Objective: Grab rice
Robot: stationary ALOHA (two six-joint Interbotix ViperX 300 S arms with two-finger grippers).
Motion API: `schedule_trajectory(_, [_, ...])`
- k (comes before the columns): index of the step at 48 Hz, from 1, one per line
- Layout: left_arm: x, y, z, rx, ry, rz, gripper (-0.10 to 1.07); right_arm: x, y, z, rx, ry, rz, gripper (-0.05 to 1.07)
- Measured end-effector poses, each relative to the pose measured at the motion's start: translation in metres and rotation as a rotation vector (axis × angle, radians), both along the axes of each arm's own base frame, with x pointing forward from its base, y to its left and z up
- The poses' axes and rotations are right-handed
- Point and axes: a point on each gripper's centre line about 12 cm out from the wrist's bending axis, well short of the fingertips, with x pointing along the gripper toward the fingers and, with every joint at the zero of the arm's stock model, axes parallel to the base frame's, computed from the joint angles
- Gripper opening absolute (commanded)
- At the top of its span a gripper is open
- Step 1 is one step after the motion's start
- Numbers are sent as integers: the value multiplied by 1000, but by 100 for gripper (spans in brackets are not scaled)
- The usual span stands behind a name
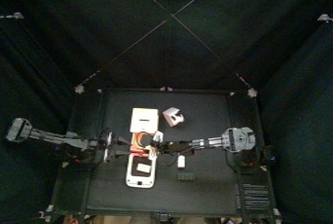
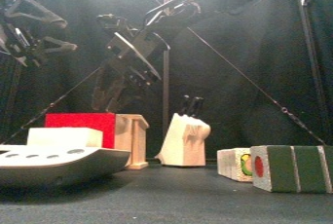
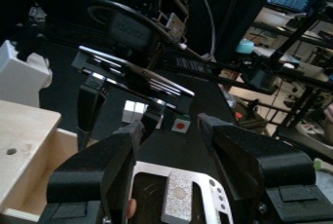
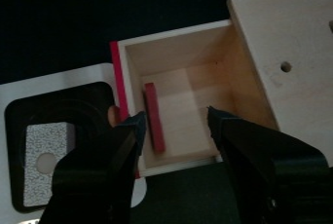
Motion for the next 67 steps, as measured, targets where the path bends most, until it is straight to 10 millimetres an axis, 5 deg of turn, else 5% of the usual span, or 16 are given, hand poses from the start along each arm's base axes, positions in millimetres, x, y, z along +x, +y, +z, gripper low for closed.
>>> schedule_trajectory(39, [0, 1, 0, -14, 2, 10, 87, -5, 93, -5, 19, 15, 169, 87])
schedule_trajectory(67, [0, 1, -1, -14, 3, 11, 87, -4, 98, -46, 73, 96, 140, 87])
